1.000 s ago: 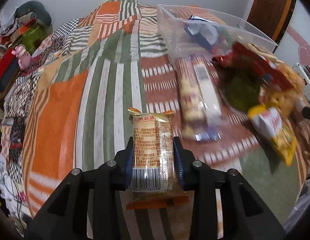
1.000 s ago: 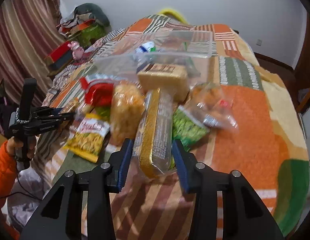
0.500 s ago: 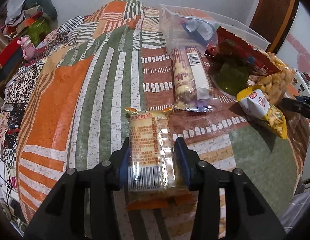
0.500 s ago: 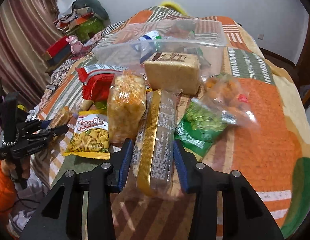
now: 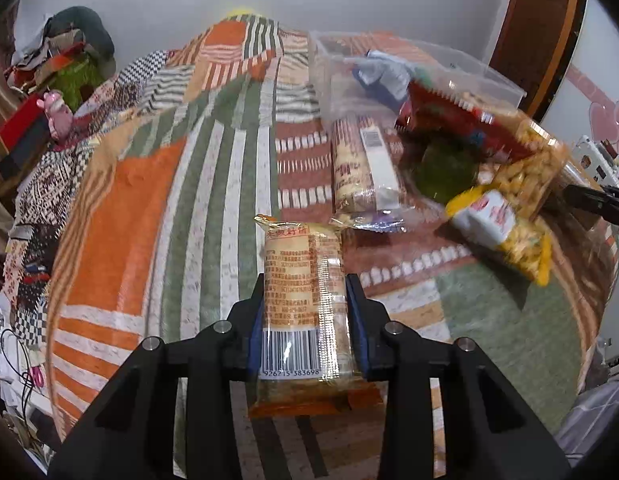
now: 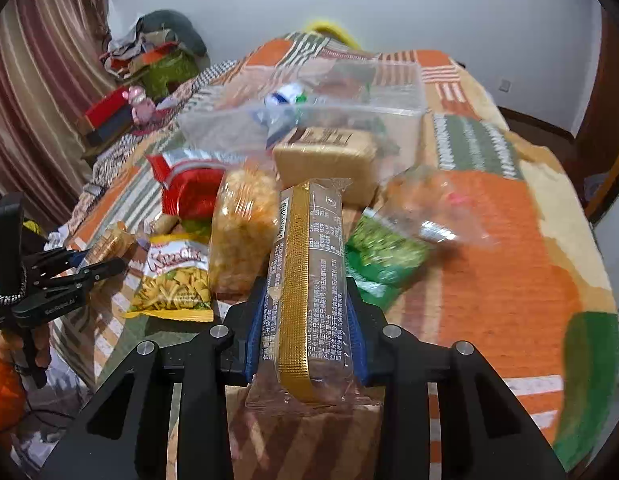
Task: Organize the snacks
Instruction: 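Grasp the gold-striped long pack with the right tool while the left lifts the biscuit pack, then carry both packs over the box and open the right tool to drop the gold pack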
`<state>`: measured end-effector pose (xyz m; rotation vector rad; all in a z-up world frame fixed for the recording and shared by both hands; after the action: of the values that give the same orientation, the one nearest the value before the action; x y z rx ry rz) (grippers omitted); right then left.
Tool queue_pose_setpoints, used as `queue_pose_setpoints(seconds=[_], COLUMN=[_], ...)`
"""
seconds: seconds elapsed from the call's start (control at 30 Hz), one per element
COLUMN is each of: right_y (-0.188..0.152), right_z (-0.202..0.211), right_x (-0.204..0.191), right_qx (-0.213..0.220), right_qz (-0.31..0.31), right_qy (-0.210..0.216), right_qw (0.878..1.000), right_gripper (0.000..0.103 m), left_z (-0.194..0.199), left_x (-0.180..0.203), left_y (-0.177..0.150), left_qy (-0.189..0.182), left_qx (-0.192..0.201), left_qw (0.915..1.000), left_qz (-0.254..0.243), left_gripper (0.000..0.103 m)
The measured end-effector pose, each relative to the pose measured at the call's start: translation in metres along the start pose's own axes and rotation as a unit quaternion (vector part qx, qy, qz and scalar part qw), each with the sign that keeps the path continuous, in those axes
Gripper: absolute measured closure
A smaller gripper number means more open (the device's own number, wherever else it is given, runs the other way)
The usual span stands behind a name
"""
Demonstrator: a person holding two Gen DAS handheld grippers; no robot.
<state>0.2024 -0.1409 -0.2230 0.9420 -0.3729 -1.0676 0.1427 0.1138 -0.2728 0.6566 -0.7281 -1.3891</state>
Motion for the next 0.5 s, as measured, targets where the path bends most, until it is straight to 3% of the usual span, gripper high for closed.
queue_pose_setpoints(seconds=[0.5], right_y=[0.057], right_z=[0.033], right_x=[0.016], right_qx=[0.089], right_qz=[-0.011], right_qy=[-0.017], right_qw=[0.996], right_gripper=[0.07], left_z=[0.03], left_x=[0.013], left_y=[0.097], left_qy=[-0.012], left_qx=[0.099], left_qw=[0.9949], left_qz=[0.012], left_gripper=[0.069])
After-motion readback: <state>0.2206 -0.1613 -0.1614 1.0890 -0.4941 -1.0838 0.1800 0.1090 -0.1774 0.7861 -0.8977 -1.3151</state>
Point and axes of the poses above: each gripper's, at about its wrist camera, not at the fingertips, and z roughly against the way its jaws point, x to its right, y to its top, the point moved 6 cm from there along -z, roughly the way its jaws point, and after that the axes turned 15 degrees about x, right-handed, at the moved point
